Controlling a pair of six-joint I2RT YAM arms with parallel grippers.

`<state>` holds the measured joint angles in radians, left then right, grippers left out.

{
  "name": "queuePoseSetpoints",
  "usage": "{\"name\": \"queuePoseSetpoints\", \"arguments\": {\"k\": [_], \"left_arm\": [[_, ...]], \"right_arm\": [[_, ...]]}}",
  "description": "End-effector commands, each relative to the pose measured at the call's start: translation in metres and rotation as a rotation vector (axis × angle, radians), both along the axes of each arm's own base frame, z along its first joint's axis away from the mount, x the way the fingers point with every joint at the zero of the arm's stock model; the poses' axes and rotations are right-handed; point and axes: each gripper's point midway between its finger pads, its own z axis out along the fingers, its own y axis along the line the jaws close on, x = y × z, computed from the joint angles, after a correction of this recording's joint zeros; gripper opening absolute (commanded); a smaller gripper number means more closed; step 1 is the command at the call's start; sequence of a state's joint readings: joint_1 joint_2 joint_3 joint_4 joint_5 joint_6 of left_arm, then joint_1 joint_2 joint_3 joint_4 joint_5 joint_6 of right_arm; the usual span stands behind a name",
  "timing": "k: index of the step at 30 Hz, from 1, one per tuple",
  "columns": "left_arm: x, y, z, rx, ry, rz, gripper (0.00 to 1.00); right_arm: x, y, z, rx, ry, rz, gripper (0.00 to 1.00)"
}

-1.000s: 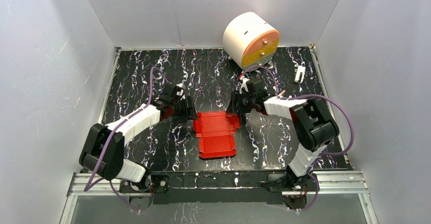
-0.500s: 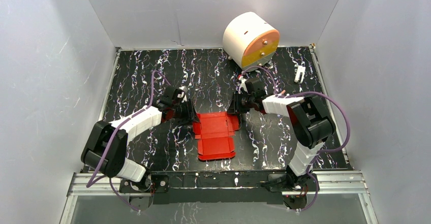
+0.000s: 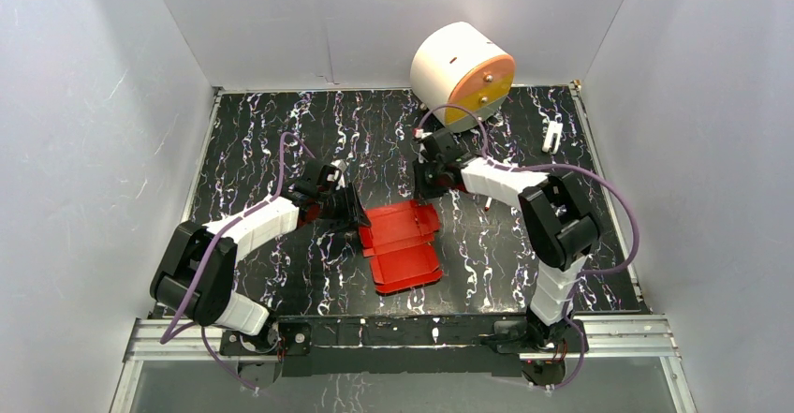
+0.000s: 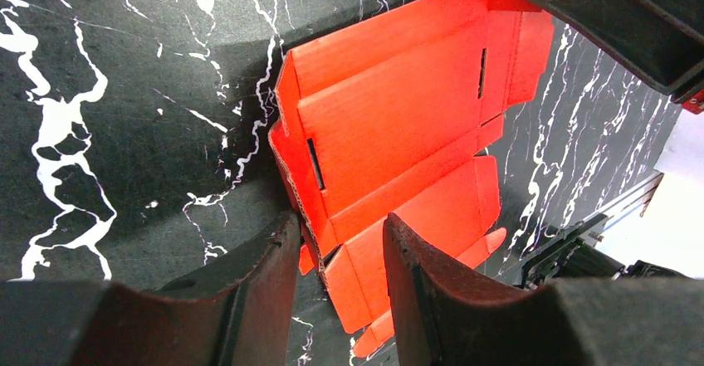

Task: Fold the paper box

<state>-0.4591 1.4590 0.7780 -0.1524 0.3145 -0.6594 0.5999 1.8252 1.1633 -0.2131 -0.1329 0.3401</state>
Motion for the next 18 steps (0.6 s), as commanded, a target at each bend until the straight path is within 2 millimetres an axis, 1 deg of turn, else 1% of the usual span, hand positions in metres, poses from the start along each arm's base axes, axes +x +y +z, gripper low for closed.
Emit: {"name": "queuePoseSetpoints", "arguments": {"k": [1,6,10,14,18], "left_arm": [[-0.002,-0.005,0.005,-0.042,0.002,-0.005,0.40],[0.001,-0.007,0.008,-0.057,-0.008,0.001,0.40],[0.002,-0.005,0.008,-0.050,-0.016,0.011,0.41],[0.001,0.000,0.010,-0.023,-0.024,0.014,0.45],[0.001,0.010,0.018,0.012,-0.059,0.032,0.51]], "right_arm": [[0.006,-0.006,0.005,-0.194,-0.031,-0.016,0.15],[0.005,0.005,0.004,-0.337,-0.049,0.002,0.16],[0.006,0.016,0.008,-0.423,-0.085,0.002,0.17],[0.011,0.026,0.019,-0.391,-0.107,0.010,0.22],[0.011,0.026,0.032,-0.352,-0.132,0.023,0.34]]}}
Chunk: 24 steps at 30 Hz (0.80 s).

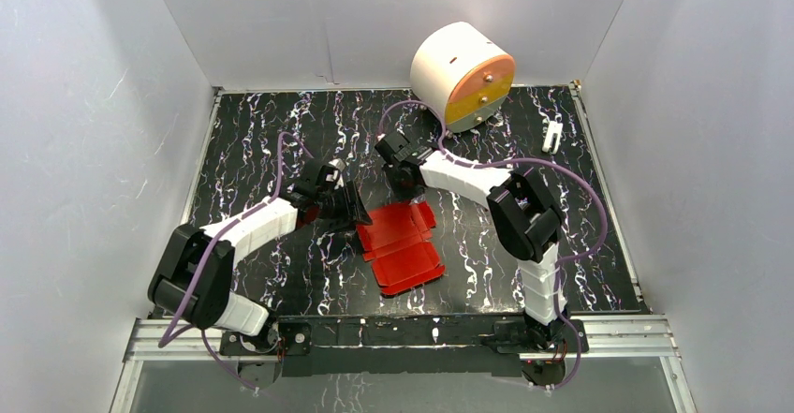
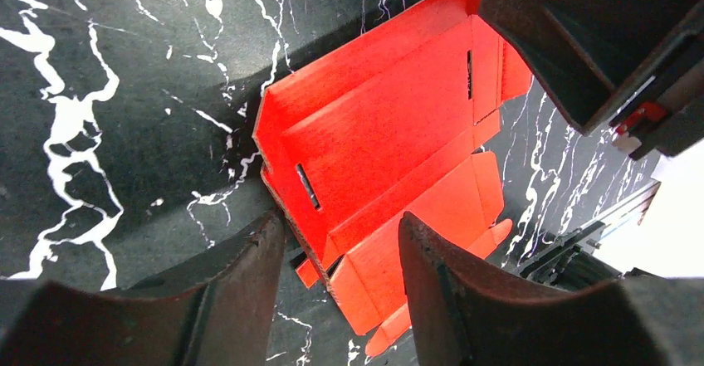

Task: Fold the paper box

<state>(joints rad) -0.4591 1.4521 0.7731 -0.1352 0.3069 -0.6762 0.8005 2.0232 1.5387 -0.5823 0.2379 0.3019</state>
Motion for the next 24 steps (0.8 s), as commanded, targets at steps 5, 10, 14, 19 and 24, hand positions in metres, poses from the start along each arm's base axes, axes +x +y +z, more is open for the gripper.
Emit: {"name": "queuePoseSetpoints", "arguments": {"k": [5,10,14,19,24], "left_arm": [[-0.011,0.019,0.023,0.033,-0.074,0.029,0.58],[-0.028,0.020,0.031,-0.021,-0.084,0.033,0.62],[-0.045,0.019,0.029,-0.085,-0.070,0.034,0.64],[-0.061,0.012,0.023,-0.169,-0.044,0.032,0.65],[-0.071,0.006,0.013,-0.220,-0.015,0.059,0.64]], "right_arm": [[0.001,-0.007,0.047,0.138,-0.085,-0.008,0.45],[-0.029,-0.033,0.044,0.149,-0.072,-0.008,0.48],[-0.062,-0.064,0.020,0.096,-0.018,-0.008,0.48],[-0.100,-0.099,-0.016,0.014,0.065,-0.009,0.48],[-0.125,-0.124,-0.042,-0.051,0.132,-0.011,0.48]]}}
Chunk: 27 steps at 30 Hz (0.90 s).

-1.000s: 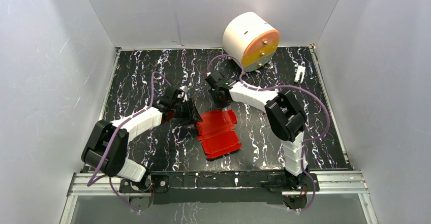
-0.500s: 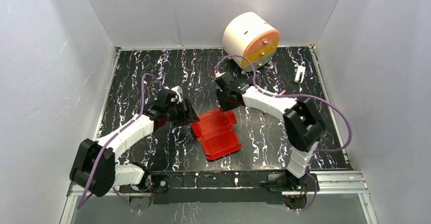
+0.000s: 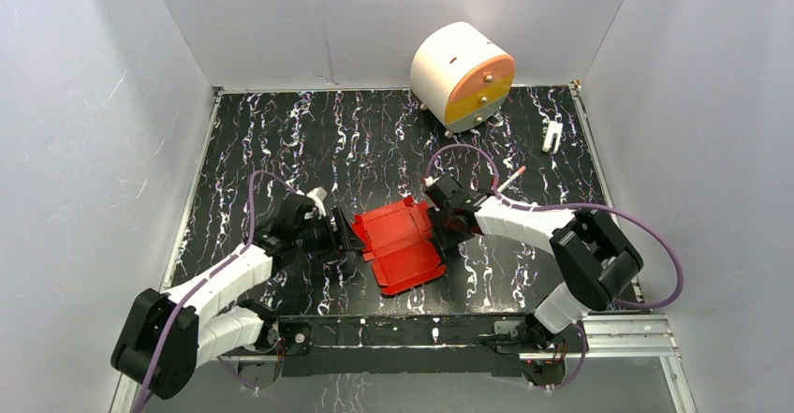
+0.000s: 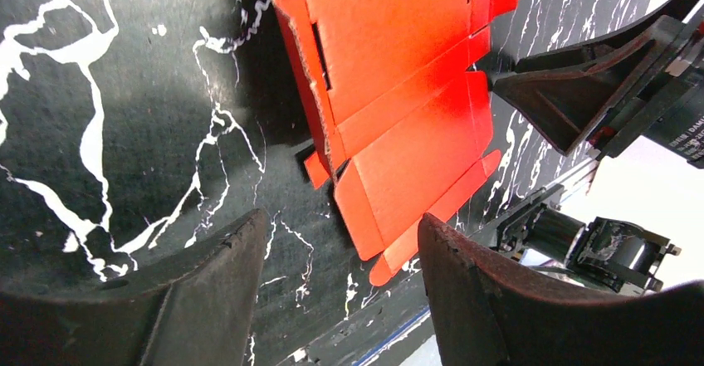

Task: Fold the paper box

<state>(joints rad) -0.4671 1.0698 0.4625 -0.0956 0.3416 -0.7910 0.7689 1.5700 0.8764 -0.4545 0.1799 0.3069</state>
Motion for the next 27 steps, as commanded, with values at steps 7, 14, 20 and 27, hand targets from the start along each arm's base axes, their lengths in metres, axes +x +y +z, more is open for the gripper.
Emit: {"name": "queuePoseSetpoints", "arguments": {"k": [7,14,20,27], "left_arm": [[-0.007,-0.019,-0.001,-0.092,0.014,0.049,0.63],[0.006,-0.020,-0.012,-0.030,0.022,0.051,0.61],[0.018,-0.017,-0.015,0.022,0.003,0.071,0.61],[0.033,-0.017,-0.015,0.072,-0.013,0.069,0.50]], "right_arm": [[-0.029,-0.026,-0.020,-0.048,0.052,0.002,0.48],[-0.026,-0.043,-0.021,-0.050,0.056,-0.055,0.48],[-0.029,-0.075,-0.026,-0.056,0.070,-0.149,0.48],[-0.028,-0.088,-0.022,-0.037,0.049,-0.203,0.48]]}}
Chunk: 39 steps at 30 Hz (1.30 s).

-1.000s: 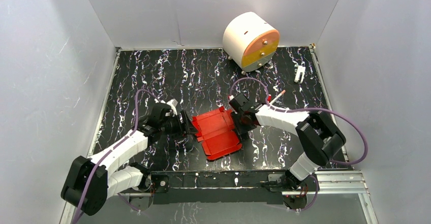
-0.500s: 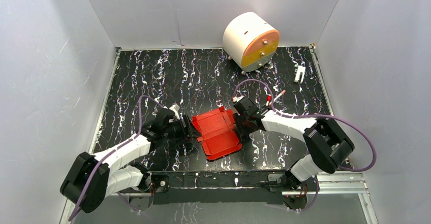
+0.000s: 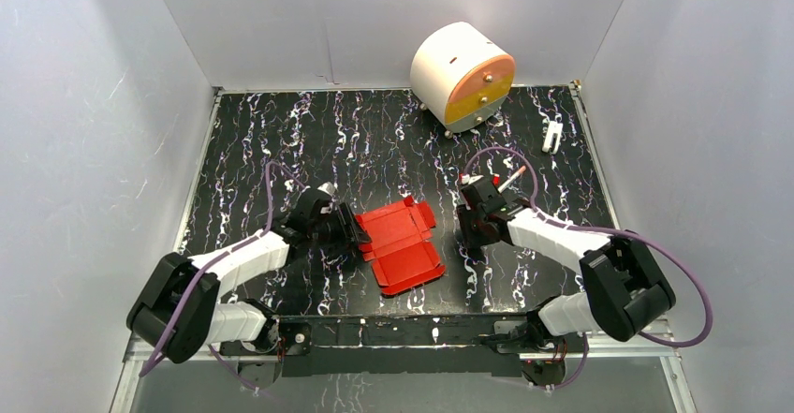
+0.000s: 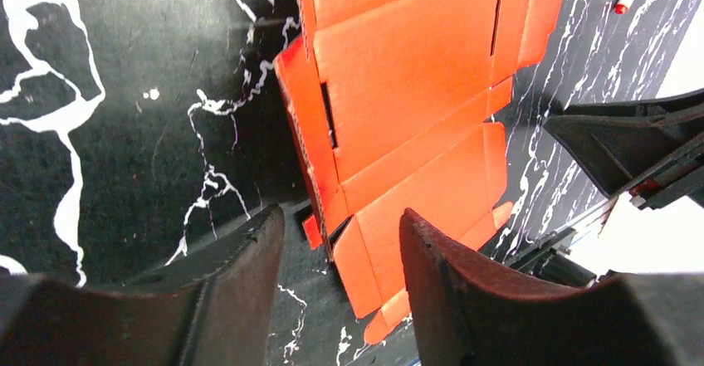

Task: Fold the paper box

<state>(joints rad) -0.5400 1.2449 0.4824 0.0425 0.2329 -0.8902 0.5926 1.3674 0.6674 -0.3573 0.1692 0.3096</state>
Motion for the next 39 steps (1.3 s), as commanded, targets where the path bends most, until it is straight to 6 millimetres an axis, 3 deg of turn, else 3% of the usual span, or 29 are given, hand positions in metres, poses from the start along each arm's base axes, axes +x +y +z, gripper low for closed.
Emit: {"name": "queuePoseSetpoints", "arguments": {"k": [1,10,16,17,18,19,20,24,28,34,39], "left_arm": [[0.018,0.000,0.007,0.051,-0.047,0.003,0.48],[0.047,0.004,0.007,0.159,-0.075,0.000,0.19],[0.074,-0.001,0.016,0.211,-0.112,-0.037,0.11],[0.079,0.000,0.016,0.225,-0.117,-0.042,0.11],[0.083,0.000,0.017,0.239,-0.117,-0.047,0.10],[0.088,-0.001,0.019,0.247,-0.122,-0.058,0.10],[0.092,-0.003,0.021,0.252,-0.127,-0.065,0.11],[0.101,-0.005,0.040,0.250,-0.176,-0.066,0.18],[0.097,0.004,0.050,0.261,-0.187,-0.051,0.30],[0.084,0.015,0.051,0.219,-0.160,-0.029,0.45],[0.069,0.010,0.041,0.147,-0.100,-0.051,0.55]], "right_arm": [[-0.033,-0.032,-0.021,-0.093,0.125,-0.033,0.48],[-0.039,-0.043,-0.026,-0.099,0.139,-0.059,0.48],[-0.038,-0.048,-0.022,-0.080,0.112,-0.086,0.48],[-0.038,-0.049,-0.021,-0.078,0.110,-0.088,0.78],[0.103,0.053,0.094,0.499,-0.534,-0.110,0.79],[0.047,0.129,0.149,0.917,-0.412,0.307,0.80],[0.041,0.131,0.153,0.942,-0.402,0.332,0.80],[0.041,0.128,0.153,0.935,-0.411,0.329,0.81],[0.042,0.125,0.151,0.924,-0.410,0.316,0.81],[0.045,0.123,0.132,0.885,-0.328,0.252,0.80],[0.043,0.127,0.116,0.898,-0.255,0.217,0.78]]}}
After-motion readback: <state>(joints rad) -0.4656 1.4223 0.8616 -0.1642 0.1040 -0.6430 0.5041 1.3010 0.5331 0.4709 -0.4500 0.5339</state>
